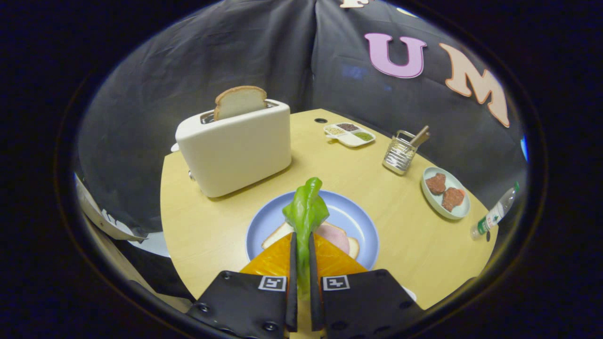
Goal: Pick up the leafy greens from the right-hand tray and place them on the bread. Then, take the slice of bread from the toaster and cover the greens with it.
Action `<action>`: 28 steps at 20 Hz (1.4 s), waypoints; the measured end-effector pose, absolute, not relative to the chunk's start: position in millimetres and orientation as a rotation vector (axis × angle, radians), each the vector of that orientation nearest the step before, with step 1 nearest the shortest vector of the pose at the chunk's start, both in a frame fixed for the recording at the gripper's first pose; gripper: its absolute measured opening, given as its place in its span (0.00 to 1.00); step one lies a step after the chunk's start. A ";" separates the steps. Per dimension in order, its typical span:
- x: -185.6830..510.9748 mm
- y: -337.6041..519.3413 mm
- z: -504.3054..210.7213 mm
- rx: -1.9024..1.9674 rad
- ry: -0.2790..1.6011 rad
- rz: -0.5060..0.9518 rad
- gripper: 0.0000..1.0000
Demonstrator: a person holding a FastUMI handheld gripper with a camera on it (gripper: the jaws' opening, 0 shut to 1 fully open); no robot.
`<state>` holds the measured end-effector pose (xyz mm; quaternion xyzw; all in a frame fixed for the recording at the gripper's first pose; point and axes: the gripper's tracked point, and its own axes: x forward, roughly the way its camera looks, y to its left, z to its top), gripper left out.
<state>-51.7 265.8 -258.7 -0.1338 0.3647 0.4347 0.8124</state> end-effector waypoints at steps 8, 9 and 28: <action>-52.0 277.3 -278.9 -0.345 0.805 0.927 0.30; -48.9 277.7 -279.7 -0.347 0.802 0.915 0.33; -3.1 330.8 -140.0 -0.212 0.651 0.775 1.00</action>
